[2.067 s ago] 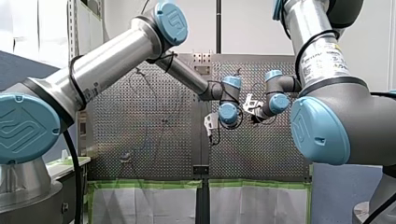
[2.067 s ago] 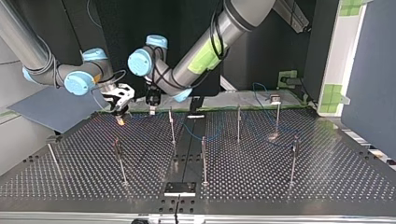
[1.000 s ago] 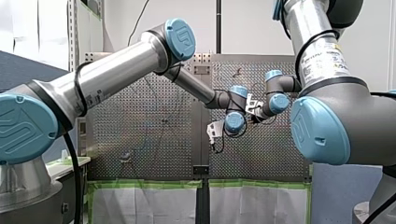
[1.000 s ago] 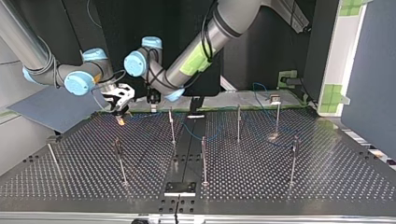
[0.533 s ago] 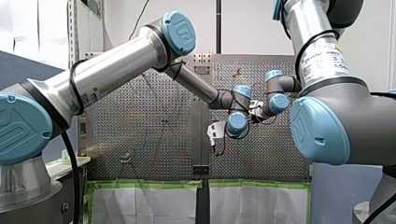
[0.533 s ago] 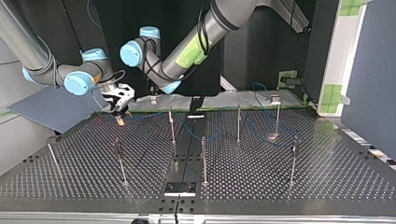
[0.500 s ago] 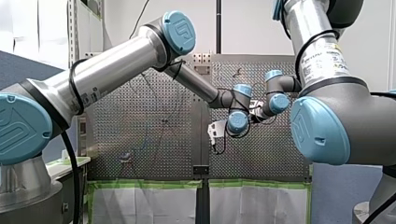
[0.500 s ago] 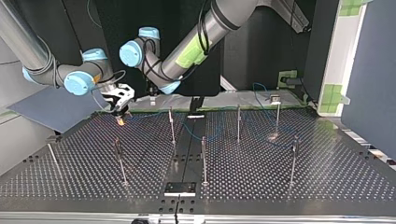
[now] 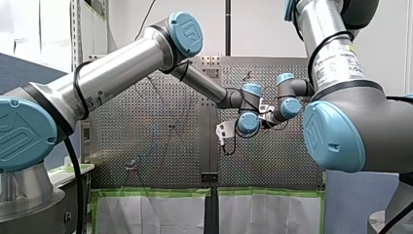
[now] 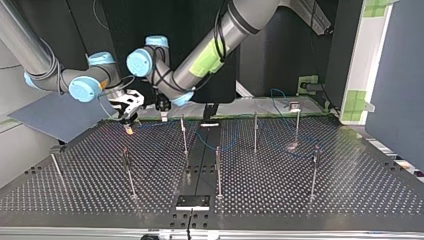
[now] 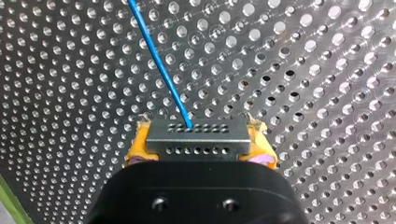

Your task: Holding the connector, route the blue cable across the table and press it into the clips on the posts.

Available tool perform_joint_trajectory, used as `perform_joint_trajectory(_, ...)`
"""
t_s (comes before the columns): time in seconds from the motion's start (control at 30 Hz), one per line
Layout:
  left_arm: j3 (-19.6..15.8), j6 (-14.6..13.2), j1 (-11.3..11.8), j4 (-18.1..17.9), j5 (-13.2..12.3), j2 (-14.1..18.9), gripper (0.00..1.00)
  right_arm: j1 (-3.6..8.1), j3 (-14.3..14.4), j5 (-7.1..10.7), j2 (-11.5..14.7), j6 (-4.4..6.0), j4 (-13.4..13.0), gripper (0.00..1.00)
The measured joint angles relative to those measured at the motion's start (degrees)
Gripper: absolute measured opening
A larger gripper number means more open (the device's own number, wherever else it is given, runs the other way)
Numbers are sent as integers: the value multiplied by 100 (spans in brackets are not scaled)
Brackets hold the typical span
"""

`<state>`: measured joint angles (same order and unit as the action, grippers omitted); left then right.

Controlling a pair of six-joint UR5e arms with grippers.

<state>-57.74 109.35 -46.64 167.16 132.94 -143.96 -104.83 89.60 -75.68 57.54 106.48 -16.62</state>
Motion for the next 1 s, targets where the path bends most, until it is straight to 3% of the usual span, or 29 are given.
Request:
perform_joint_trajectory(0.17,2,-86,108,-212,-149,-8,100,-13,-4,0,0,-2,0,0)
perform_joint_trajectory(0.4,20,-95,176,-249,-281,-33,100,-12,-2,4,0,-3,0,0)
perform_joint_trajectory(0.67,340,-82,387,69,-541,-356,100,-9,-2,23,0,5,2,0)
perform_joint_trajectory(1.0,733,-59,341,418,-581,-483,100,0,-7,26,0,20,0,0)
